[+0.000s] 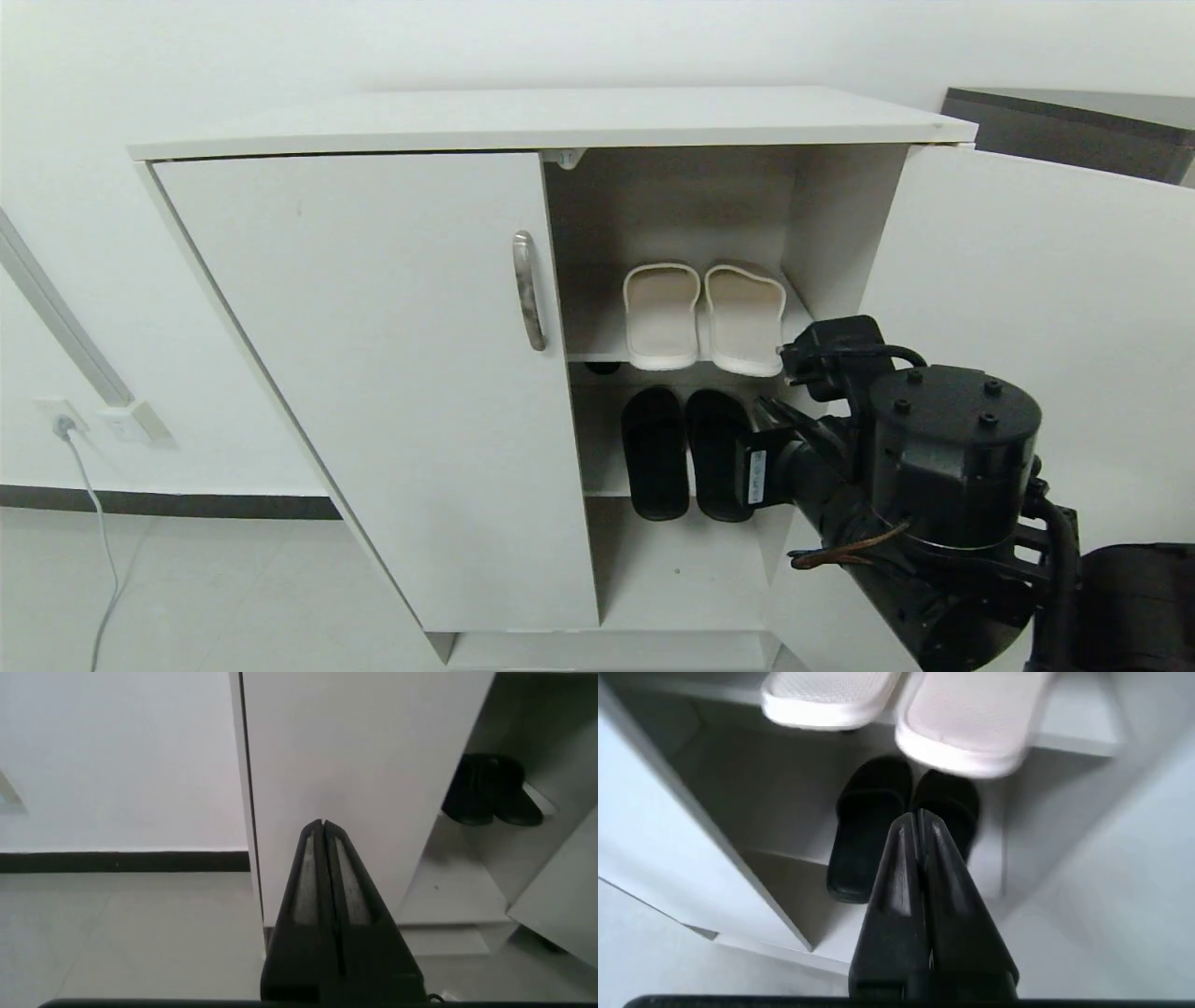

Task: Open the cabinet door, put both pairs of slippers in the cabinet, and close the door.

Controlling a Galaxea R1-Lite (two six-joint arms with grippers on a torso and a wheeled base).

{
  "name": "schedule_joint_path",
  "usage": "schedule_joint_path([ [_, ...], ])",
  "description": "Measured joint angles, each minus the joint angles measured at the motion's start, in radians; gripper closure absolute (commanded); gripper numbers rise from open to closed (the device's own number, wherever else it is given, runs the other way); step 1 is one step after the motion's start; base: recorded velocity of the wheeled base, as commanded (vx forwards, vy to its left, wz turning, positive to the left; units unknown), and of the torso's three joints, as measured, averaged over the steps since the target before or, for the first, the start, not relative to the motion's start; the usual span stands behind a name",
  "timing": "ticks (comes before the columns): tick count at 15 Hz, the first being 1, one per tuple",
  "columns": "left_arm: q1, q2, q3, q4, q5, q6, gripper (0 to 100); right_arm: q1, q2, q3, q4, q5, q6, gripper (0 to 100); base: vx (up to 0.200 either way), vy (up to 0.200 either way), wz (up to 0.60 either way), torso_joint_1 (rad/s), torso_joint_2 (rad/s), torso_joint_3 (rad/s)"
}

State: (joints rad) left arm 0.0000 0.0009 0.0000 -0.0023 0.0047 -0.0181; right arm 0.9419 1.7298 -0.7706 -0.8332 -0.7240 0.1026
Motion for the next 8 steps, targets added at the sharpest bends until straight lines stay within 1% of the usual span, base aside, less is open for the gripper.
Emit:
schedule_joint_path([
  [4,0.000,0.000,0.000,0.001,0.000,0.000,100,0.000,-0.026,0.008,0.002,0.007,-0.003,100,0.000,0.000,0.00,0.000,0.00,0.000],
  [8,0.000,0.000,0.000,0.001,0.000,0.000,100,-0.014,-0.031,0.086,-0.025,0.121,-0.002,100,-0.200,0.000,0.00,0.008,0.01,0.006],
])
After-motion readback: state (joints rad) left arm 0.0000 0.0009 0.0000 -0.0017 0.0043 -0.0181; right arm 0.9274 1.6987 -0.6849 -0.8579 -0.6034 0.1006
